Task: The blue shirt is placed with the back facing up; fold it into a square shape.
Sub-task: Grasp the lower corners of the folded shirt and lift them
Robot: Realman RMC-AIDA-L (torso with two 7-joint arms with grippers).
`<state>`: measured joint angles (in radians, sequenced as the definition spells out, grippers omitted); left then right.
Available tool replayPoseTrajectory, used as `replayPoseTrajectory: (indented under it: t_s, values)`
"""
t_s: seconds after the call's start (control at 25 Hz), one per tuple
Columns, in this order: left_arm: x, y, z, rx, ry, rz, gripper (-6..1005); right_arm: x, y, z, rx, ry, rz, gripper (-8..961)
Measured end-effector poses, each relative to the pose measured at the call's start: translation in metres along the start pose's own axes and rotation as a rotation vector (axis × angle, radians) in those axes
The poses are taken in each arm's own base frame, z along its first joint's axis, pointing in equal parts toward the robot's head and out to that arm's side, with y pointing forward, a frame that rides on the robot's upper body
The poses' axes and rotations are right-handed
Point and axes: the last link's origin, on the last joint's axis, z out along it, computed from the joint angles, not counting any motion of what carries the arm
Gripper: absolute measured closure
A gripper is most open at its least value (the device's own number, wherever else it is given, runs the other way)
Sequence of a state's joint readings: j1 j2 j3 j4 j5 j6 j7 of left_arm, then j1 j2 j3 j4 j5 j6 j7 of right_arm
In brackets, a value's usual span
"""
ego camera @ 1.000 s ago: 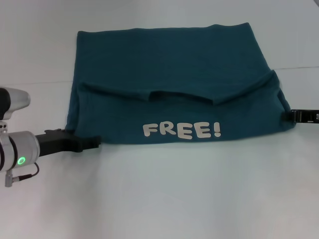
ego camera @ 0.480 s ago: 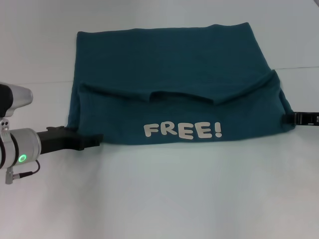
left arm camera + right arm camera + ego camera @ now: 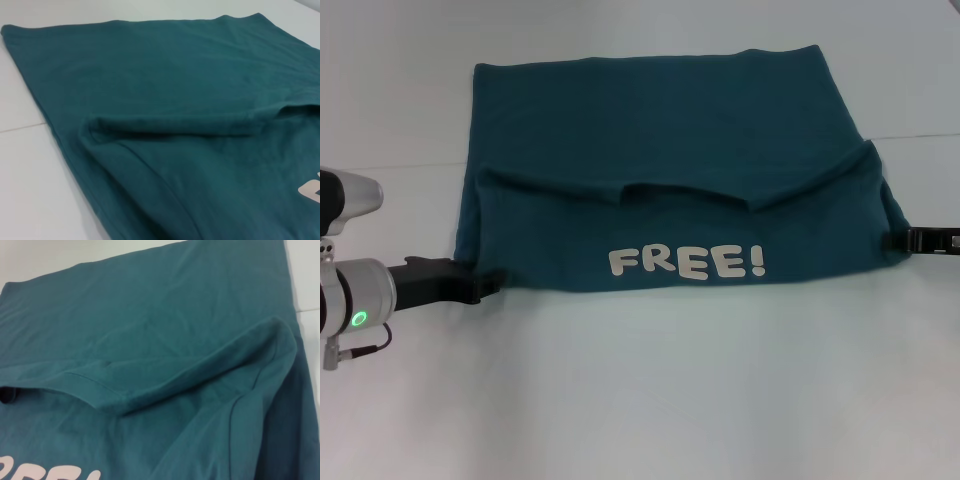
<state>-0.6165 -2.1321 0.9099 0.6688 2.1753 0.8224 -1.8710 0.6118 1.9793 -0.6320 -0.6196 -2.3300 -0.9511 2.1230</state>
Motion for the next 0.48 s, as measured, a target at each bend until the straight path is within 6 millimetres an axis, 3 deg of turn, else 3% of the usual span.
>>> replayPoseTrajectory:
  t_s: [0.16,0.48]
  values:
    - [0.001,-0.0001,-0.0002,0.001,0.001,0.004,668,0.0004,0.0001,0.0001,0.0,0.0,0.001,952]
    - [0.0029,-0.0023,-0.0028,0.012,-0.014,0.013,834,0.001,-0.0021,-0.0014,0.004,0.0,0.0,953]
